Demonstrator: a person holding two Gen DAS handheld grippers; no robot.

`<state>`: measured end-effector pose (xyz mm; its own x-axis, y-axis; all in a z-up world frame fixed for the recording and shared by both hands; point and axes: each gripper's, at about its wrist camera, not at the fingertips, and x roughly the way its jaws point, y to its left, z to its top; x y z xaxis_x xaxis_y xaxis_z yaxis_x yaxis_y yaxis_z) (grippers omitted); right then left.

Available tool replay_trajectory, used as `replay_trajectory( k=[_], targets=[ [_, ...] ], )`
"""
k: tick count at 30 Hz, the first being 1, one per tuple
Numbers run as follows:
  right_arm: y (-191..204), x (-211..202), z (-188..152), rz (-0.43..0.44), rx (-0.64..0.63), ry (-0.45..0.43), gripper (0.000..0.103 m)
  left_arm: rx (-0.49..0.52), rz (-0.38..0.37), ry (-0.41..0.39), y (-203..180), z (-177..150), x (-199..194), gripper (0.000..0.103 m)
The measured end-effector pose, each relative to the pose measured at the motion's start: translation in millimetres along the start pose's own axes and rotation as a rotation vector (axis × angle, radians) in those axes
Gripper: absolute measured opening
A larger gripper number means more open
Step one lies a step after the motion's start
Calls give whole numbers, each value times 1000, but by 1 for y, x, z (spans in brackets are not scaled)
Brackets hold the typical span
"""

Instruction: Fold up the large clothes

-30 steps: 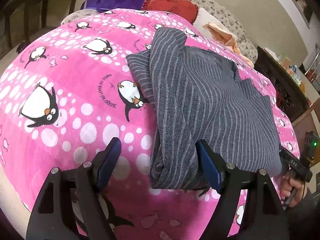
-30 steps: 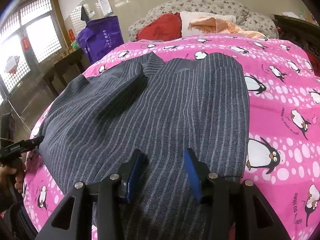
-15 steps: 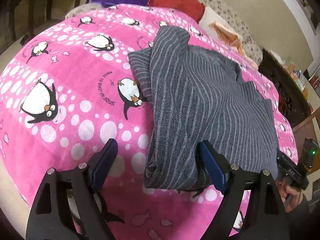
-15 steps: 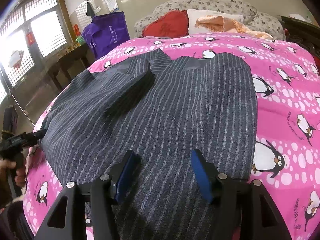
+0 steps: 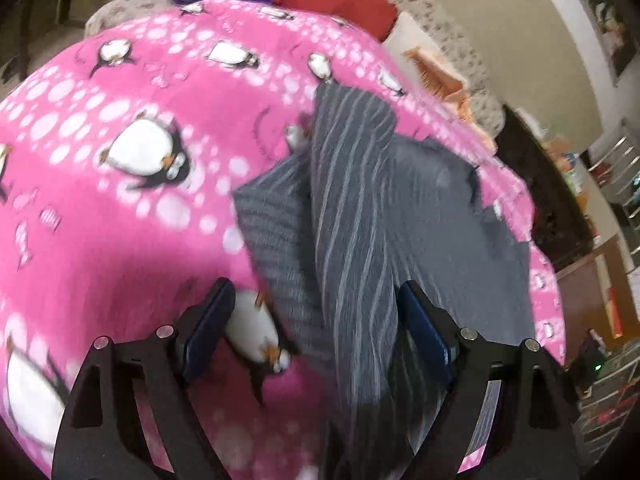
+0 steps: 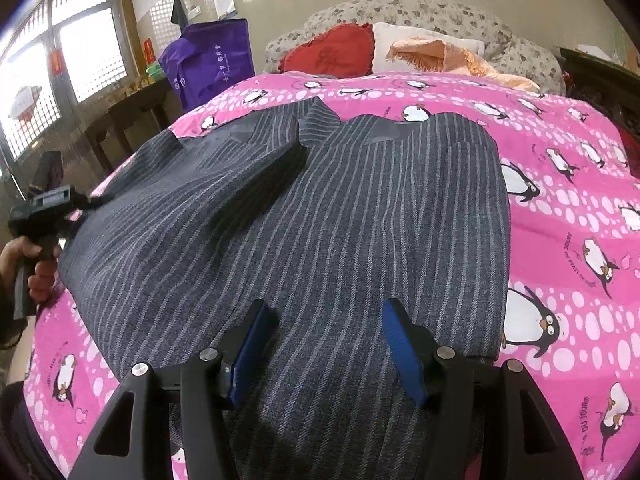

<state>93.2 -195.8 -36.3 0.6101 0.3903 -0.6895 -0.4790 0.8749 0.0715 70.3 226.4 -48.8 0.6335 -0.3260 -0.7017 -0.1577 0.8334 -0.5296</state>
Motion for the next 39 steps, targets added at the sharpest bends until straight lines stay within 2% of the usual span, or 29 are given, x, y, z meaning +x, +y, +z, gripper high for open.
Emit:
replay_trajectory(
  k=[3, 6, 8, 9, 13, 22, 26, 28, 30, 34, 36, 38, 39],
  targets=[
    [5, 1, 0, -34, -20, 3, 58, 23, -86, 24, -1, 12, 7, 84],
    [7, 2, 0, -49, -27, 4, 58, 72, -142, 41, -2, 22, 13, 84],
    [8, 2, 0, -57, -29, 5, 58, 123, -132, 36, -3, 22, 16, 78],
    [8, 3, 0, -59, -30, 6, 58, 150, -119, 28, -5, 19, 16, 72],
    [7, 4, 2, -59, -18, 13, 59, 216, -109, -4, -7, 10, 17, 72],
    [10, 5, 2, -83, -9, 0, 60, 211, -125, -8, -6, 8, 19, 74],
    [10, 3, 0, -83, -14, -16, 61, 203, -223, 37, -11, 4, 9, 73],
    [11, 3, -1, -84, -19, -22, 61, 190, -238, 64, -12, -1, 9, 73],
    [11, 2, -2, -81, -21, -27, 61, 170, -234, 94, -11, -2, 15, 73],
    [9, 1, -3, -69, -16, -35, 61, 173, -178, 82, -14, 15, 22, 73],
    [9, 0, -4, -71, -20, -40, 61, 145, -175, 91, -14, 23, 27, 73],
    [9, 0, -5, -72, -22, -42, 61, 180, -147, 100, -21, 20, 26, 72],
    [9, -1, -5, -72, -22, -43, 61, 199, -134, 102, -23, 18, 27, 66]
  ],
)
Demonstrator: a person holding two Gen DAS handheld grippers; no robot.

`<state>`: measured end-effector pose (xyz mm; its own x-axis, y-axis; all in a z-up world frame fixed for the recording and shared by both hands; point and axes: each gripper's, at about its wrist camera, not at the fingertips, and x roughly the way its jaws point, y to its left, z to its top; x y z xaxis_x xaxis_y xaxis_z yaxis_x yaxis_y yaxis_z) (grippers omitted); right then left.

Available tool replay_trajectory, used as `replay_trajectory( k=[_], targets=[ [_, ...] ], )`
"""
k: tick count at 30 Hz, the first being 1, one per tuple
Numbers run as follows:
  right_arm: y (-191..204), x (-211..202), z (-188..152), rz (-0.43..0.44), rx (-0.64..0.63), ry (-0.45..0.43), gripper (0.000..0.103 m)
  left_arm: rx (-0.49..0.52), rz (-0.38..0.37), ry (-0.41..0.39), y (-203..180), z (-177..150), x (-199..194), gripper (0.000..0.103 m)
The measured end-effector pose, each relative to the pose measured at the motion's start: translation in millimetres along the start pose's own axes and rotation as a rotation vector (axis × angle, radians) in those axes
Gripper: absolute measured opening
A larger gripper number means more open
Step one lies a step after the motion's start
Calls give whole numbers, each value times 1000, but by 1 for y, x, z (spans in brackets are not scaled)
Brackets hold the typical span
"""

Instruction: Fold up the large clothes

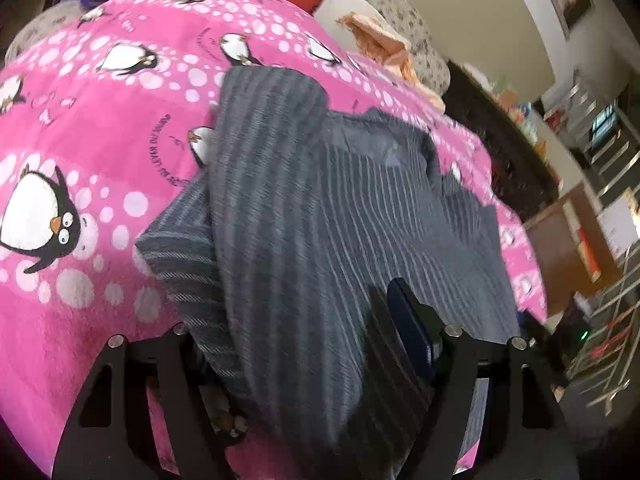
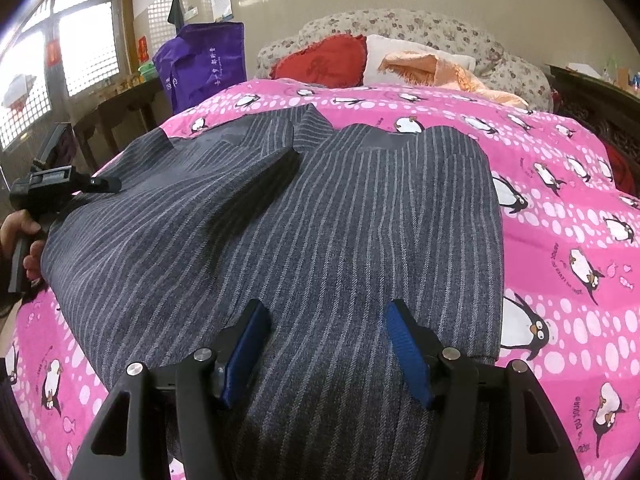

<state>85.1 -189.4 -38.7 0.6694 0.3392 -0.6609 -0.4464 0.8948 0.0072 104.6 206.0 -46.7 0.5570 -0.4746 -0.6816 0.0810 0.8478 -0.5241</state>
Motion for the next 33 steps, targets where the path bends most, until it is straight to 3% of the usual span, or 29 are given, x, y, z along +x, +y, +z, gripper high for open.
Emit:
replay_trajectory(
  k=[2, 11, 15, 17, 19, 23, 26, 29, 33],
  targets=[
    [-1, 0, 0, 3, 2, 2, 61, 49, 47, 2, -6, -5, 0, 62],
    [-3, 0, 2, 15, 7, 7, 62, 150, 143, -31, -15, -10, 8, 62],
    [-4, -3, 6, 17, 8, 14, 61, 227, 230, -22, -27, -11, 12, 62],
    [-7, -21, 11, -43, 20, -15, 61, 289, 258, 3, -38, -10, 14, 47],
    [-17, -48, 13, -70, 86, -86, 61, 315, 273, 28, -49, -8, 13, 17],
    [-46, -88, -2, -156, 174, -143, 64, 273, 172, 73, -67, 10, 1, 12],
    [-68, -95, -23, -241, 192, -95, 64, 134, -2, 89, -75, 30, -10, 11],
    [-86, -96, -51, -305, 245, -43, 64, 16, -121, 77, -92, 44, -10, 11],
    [-97, -91, -85, -343, 297, 20, 65, -43, -206, 76, -137, 57, 6, 11]
  ],
)
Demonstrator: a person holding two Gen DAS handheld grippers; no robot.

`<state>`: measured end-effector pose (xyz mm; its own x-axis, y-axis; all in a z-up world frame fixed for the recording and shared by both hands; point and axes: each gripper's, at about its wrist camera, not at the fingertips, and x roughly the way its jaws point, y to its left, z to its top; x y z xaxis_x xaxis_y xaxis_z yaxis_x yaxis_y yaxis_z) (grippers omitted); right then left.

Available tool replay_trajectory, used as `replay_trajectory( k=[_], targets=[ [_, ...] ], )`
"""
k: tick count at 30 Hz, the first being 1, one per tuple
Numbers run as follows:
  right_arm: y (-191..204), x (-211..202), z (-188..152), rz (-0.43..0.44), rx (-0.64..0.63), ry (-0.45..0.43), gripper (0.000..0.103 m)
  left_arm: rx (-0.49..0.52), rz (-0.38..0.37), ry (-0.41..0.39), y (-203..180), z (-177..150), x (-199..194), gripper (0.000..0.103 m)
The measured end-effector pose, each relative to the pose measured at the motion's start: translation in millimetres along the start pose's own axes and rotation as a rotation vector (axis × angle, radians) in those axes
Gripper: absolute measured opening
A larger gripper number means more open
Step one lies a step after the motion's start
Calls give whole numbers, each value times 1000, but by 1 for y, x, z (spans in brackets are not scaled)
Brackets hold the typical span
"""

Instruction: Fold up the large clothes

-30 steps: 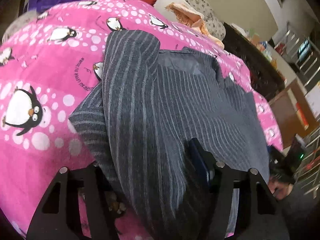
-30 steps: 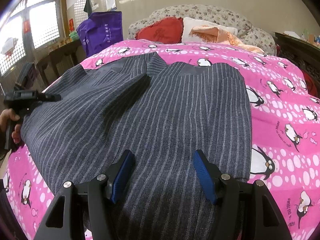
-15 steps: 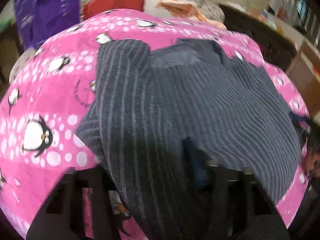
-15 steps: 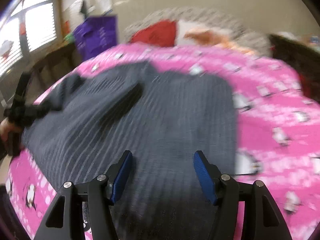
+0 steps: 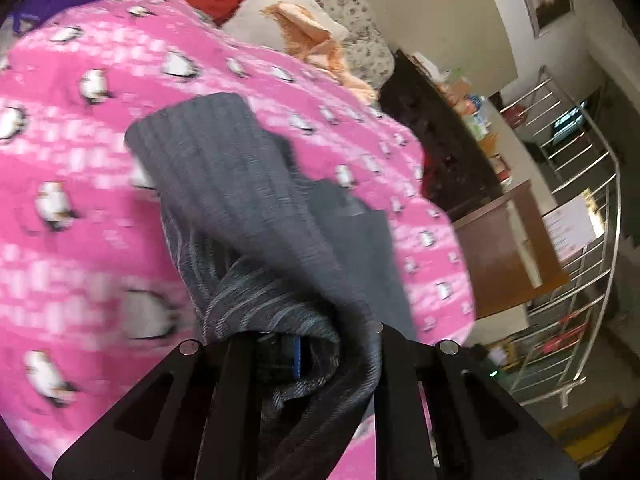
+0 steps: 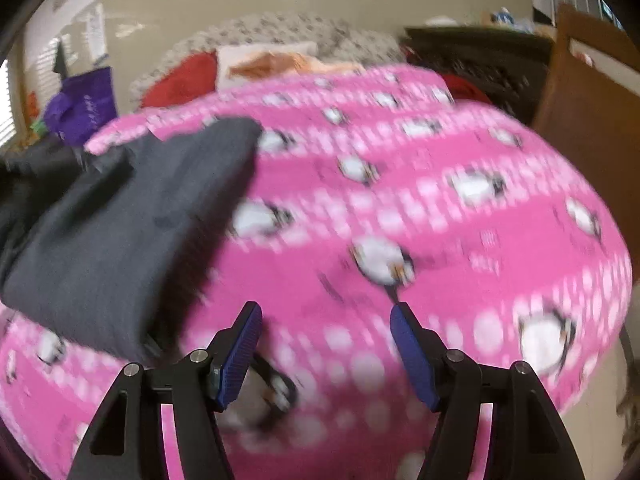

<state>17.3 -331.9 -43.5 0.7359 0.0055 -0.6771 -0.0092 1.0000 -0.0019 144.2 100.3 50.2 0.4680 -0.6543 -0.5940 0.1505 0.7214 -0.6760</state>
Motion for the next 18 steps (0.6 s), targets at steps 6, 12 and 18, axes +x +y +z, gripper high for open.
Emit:
replay_trajectory(
  k=[6, 12, 18],
  targets=[
    [9, -5, -29, -56, -28, -85, 66, -84, -31, 22, -55, 7, 68, 10],
    [4, -9, -32, -23, -16, -99, 66, -129, 18, -23, -88, 19, 124, 9],
    [2, -10, -35, -2, -19, -114, 67, -138, 40, -4, -83, 13, 133, 6]
  ],
)
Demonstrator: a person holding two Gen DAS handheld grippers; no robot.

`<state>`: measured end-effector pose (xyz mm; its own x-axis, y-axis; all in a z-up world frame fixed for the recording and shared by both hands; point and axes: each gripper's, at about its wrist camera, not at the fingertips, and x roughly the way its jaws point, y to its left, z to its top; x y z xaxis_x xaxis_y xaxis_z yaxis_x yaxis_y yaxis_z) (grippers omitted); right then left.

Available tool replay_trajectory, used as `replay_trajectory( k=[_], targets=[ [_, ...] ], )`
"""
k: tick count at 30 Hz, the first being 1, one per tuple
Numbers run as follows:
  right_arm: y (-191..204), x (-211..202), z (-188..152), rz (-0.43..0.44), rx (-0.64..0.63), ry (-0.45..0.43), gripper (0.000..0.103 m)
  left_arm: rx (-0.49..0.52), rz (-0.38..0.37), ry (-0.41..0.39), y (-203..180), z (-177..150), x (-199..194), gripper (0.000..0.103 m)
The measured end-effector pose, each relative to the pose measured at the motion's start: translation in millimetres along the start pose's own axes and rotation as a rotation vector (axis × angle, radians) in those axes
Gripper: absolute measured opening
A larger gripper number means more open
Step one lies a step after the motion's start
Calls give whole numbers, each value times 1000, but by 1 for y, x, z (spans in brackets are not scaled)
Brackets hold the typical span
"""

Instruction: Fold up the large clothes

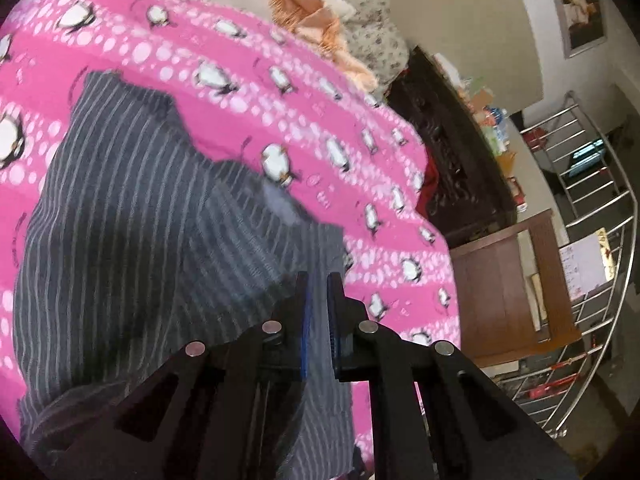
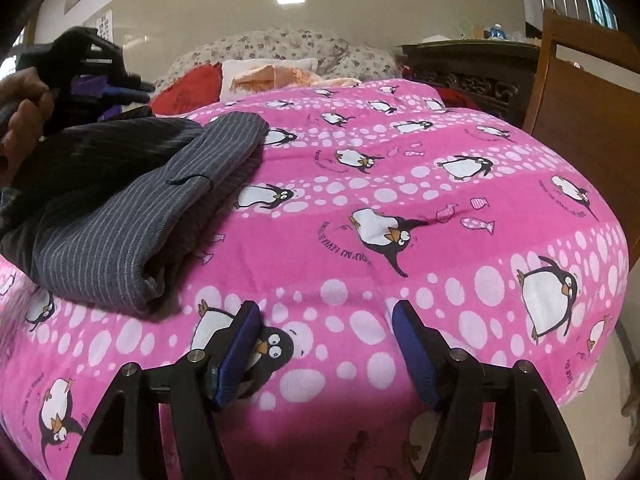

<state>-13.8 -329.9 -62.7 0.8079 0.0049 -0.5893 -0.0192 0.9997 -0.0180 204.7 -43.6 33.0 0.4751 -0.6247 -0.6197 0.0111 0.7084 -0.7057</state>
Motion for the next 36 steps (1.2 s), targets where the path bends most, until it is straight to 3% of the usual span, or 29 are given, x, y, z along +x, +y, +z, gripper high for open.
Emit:
replay_trajectory(
  k=[4, 11, 14, 16, 17, 20, 23, 24, 28, 32, 36],
  targets=[
    [1, 0, -2, -1, -1, -9, 69, -61, -29, -2, 6, -3, -17, 7],
    [4, 0, 0, -11, -19, 6, 68, -106, -152, -94, 4, 10, -89, 7],
    [3, -4, 13, -21, -29, 63, 68, -94, -109, -152, 28, 13, -127, 11],
    [0, -18, 30, -49, 5, 36, 68, -98, -47, -184, 57, 5, -145, 27],
    [-2, -28, 42, -30, 35, 3, 68, -112, -11, -190, 75, -2, -151, 28],
    [8, -42, 80, 74, 97, -36, 68, -168, 51, -146, 124, -36, -151, 28],
    [37, -36, 115, 297, 139, -19, 69, -145, 69, -114, 136, -73, -145, 28],
    [48, -29, 125, 384, 165, -12, 70, -117, 75, -114, 134, -81, -145, 28],
    [88, 16, 150, 565, 273, 103, 73, 117, 145, -164, 99, -116, -143, 28],
    [106, 66, 156, 649, 463, 234, 73, 266, 178, -130, 80, -142, -125, 28],
    [114, 94, 157, 722, 590, 324, 75, 404, 245, -155, 71, -166, -111, 28]
  ],
)
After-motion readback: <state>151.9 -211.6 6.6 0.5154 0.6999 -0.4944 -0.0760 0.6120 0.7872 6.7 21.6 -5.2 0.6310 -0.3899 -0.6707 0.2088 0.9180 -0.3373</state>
